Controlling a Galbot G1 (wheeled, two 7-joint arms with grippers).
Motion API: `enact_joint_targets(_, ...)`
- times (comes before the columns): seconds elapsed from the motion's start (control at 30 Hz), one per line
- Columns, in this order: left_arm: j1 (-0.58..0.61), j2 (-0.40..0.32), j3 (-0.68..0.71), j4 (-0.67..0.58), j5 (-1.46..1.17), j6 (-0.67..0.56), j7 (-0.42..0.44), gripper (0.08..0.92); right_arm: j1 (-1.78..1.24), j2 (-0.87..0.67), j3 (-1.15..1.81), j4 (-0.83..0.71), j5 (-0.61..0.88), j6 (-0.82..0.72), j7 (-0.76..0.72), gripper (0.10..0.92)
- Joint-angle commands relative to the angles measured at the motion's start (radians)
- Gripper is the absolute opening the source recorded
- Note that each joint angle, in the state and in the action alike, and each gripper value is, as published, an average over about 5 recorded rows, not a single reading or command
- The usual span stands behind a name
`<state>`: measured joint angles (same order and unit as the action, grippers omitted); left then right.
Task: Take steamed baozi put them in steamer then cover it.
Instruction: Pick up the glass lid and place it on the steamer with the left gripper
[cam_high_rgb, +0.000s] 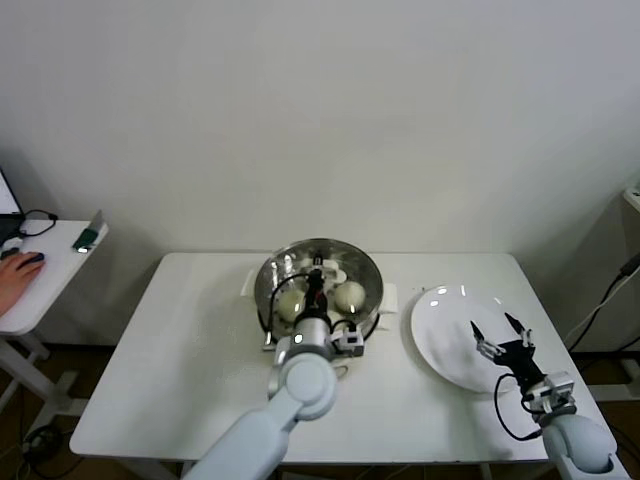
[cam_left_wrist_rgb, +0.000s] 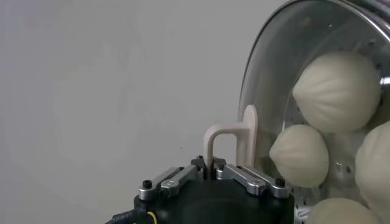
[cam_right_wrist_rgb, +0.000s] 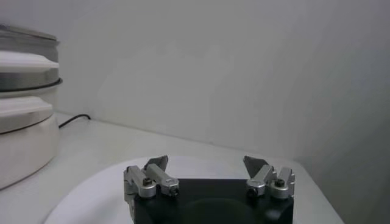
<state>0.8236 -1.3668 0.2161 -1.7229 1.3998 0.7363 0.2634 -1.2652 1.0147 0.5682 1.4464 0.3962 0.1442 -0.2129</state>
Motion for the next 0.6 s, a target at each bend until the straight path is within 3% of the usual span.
enact_joint_targets(0.03,0.003,-0.001,0.005,0.015,-0.003,0.049,-0.010,0.147,0.000,0.000,0.003,-0.002,-0.002,0.003,-0.002,0.823)
enact_joint_targets(0.6,0.022,-0.008,-0.010,0.016,-0.001,0.046,-0.008,0.147,-0.001,0.003,0.005,-0.007,-0.015,0.006,-0.014,0.823)
